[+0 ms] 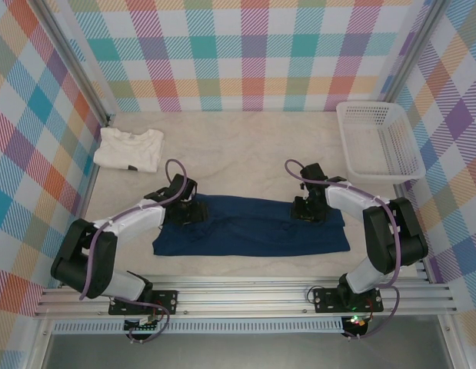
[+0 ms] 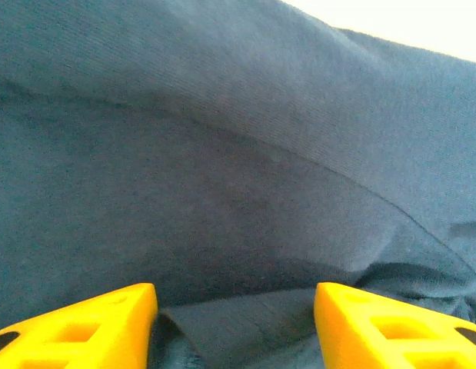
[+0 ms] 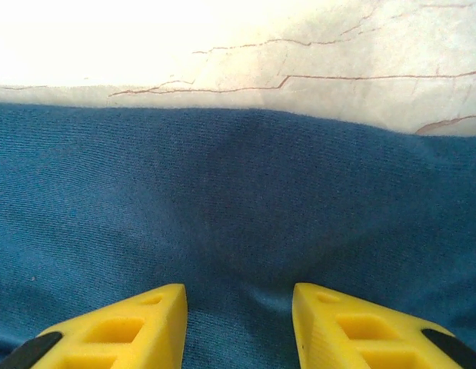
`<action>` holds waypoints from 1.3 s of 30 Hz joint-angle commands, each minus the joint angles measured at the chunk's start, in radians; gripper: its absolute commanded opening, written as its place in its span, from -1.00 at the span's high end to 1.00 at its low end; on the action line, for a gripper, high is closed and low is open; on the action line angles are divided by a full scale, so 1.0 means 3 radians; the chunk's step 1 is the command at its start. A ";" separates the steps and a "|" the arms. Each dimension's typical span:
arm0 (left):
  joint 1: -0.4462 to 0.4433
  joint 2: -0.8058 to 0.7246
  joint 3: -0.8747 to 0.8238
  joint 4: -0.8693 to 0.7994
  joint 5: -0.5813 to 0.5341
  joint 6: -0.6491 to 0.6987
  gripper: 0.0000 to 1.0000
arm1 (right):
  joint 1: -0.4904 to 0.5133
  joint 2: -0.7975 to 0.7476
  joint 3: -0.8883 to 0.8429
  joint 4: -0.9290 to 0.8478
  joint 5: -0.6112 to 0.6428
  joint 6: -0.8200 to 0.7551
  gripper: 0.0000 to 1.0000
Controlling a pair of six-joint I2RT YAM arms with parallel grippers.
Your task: Fold the inside-out t-shirt
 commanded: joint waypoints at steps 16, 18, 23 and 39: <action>-0.0492 -0.0388 -0.0242 0.0083 0.1627 0.0090 0.46 | 0.0036 0.0157 0.0167 -0.0069 -0.0079 -0.0128 0.18; -0.0532 -0.0426 -0.0201 0.0056 0.1735 0.0080 0.36 | 0.0046 0.0086 0.0152 -0.0068 -0.0065 -0.0150 0.17; -0.0480 -0.0948 -0.0123 -0.0336 0.0783 -0.0027 0.13 | 0.0311 -0.0487 -0.0022 0.0208 -0.0050 -0.0345 0.12; -0.0526 -0.0344 0.0333 -0.0936 -0.0247 -0.0324 -0.24 | 0.1591 -0.0392 -0.0070 0.1288 -0.0545 -0.0048 0.02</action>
